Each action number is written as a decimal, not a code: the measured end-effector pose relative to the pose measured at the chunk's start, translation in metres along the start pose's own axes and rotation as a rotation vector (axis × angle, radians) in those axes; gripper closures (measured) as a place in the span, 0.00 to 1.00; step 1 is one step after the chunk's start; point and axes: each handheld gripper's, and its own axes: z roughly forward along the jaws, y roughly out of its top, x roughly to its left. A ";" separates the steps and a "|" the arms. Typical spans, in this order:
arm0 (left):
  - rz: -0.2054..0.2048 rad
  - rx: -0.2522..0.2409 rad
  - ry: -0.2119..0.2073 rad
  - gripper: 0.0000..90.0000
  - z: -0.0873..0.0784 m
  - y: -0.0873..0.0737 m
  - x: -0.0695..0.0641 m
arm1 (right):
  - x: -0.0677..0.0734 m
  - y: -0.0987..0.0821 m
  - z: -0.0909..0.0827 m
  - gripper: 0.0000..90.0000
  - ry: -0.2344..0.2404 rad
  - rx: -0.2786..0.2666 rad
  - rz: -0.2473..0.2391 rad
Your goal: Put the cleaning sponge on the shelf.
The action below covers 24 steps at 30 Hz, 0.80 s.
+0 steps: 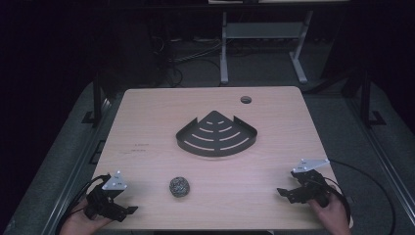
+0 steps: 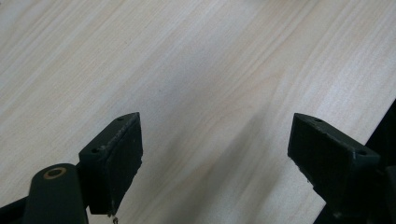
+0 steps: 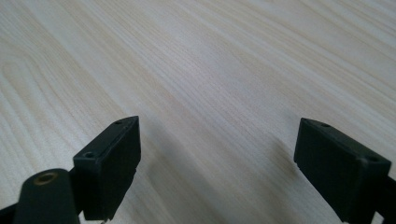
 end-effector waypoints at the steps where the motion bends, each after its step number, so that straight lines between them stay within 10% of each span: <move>1: 0.001 0.000 0.001 0.19 -0.001 0.001 0.000 | 0.000 0.000 0.000 0.16 0.001 0.000 0.002; 24: 0.040 -0.008 -0.023 0.20 0.004 0.020 -0.009 | 0.004 0.003 0.001 0.16 0.011 0.005 -0.022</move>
